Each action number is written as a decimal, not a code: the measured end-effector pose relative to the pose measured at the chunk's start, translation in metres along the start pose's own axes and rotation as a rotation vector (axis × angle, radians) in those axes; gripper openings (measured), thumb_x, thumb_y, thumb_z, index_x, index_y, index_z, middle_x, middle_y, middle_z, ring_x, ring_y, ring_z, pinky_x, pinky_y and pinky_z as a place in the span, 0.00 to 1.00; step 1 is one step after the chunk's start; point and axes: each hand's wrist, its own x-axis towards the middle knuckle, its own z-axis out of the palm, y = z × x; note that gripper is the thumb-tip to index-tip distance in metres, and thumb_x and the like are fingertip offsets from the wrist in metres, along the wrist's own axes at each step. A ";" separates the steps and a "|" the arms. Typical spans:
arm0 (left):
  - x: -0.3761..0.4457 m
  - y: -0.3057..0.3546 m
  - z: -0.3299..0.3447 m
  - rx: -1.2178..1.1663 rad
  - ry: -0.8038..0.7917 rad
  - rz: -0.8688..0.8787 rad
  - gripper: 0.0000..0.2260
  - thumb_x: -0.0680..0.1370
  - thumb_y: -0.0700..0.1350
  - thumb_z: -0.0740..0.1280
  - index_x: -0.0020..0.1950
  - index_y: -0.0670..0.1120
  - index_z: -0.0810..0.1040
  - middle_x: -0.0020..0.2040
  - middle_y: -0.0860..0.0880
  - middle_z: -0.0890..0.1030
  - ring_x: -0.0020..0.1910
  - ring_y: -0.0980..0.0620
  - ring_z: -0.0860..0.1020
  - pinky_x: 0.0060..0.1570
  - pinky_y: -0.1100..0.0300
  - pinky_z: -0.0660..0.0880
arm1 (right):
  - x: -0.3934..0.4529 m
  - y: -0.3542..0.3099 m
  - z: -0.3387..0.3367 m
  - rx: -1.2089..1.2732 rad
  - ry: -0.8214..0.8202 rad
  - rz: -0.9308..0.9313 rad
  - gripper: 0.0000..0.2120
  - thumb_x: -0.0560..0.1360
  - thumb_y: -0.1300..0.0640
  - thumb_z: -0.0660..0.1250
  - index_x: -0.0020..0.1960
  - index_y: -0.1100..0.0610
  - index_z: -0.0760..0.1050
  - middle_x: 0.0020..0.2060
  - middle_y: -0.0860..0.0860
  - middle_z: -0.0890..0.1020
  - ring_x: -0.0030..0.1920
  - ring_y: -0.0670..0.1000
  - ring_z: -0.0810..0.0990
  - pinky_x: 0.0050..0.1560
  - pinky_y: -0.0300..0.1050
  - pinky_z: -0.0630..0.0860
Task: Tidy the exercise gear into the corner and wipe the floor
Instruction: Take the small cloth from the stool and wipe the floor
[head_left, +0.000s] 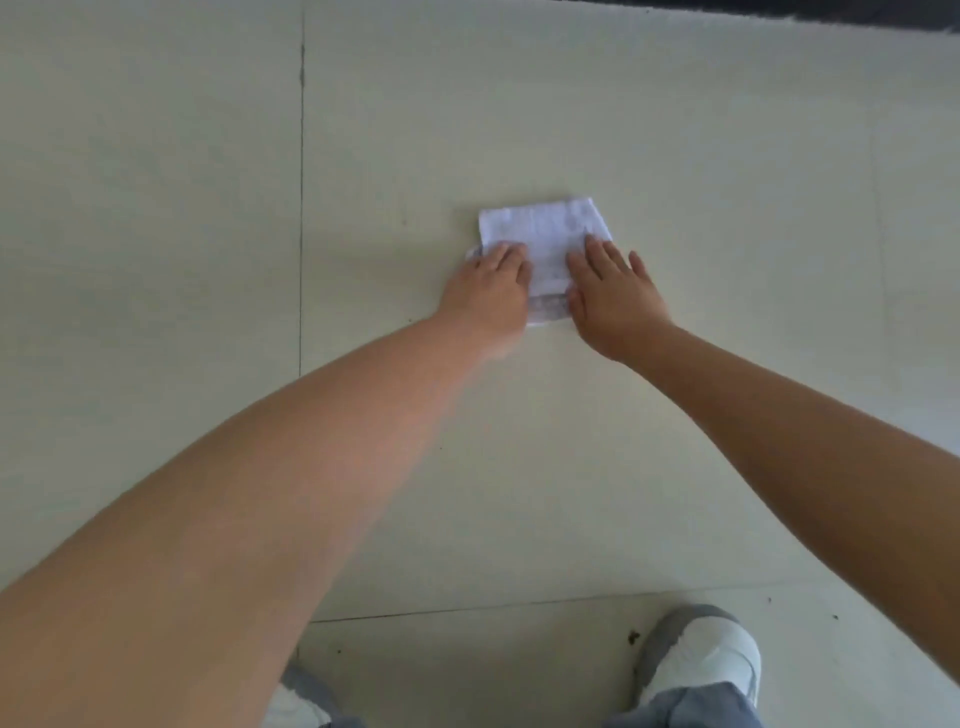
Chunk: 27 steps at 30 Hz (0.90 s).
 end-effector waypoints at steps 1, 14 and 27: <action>-0.001 -0.012 0.000 0.008 0.003 -0.017 0.22 0.82 0.40 0.50 0.76 0.38 0.55 0.78 0.43 0.53 0.78 0.46 0.53 0.74 0.53 0.53 | 0.009 -0.009 -0.002 0.021 0.019 -0.007 0.24 0.82 0.54 0.46 0.77 0.57 0.48 0.77 0.55 0.47 0.77 0.54 0.47 0.76 0.49 0.43; -0.155 -0.041 0.060 0.132 -0.143 0.107 0.23 0.69 0.44 0.54 0.46 0.33 0.84 0.48 0.36 0.84 0.46 0.36 0.84 0.38 0.45 0.80 | -0.086 -0.080 0.055 -0.109 0.002 -0.365 0.24 0.75 0.53 0.50 0.64 0.59 0.76 0.65 0.63 0.74 0.67 0.58 0.74 0.67 0.53 0.68; -0.029 0.110 0.024 0.149 -0.198 0.236 0.24 0.83 0.41 0.46 0.77 0.34 0.45 0.78 0.39 0.44 0.78 0.41 0.44 0.76 0.49 0.43 | -0.118 0.057 0.053 -0.179 -0.229 0.137 0.27 0.82 0.48 0.41 0.77 0.58 0.44 0.77 0.57 0.45 0.78 0.54 0.46 0.75 0.56 0.39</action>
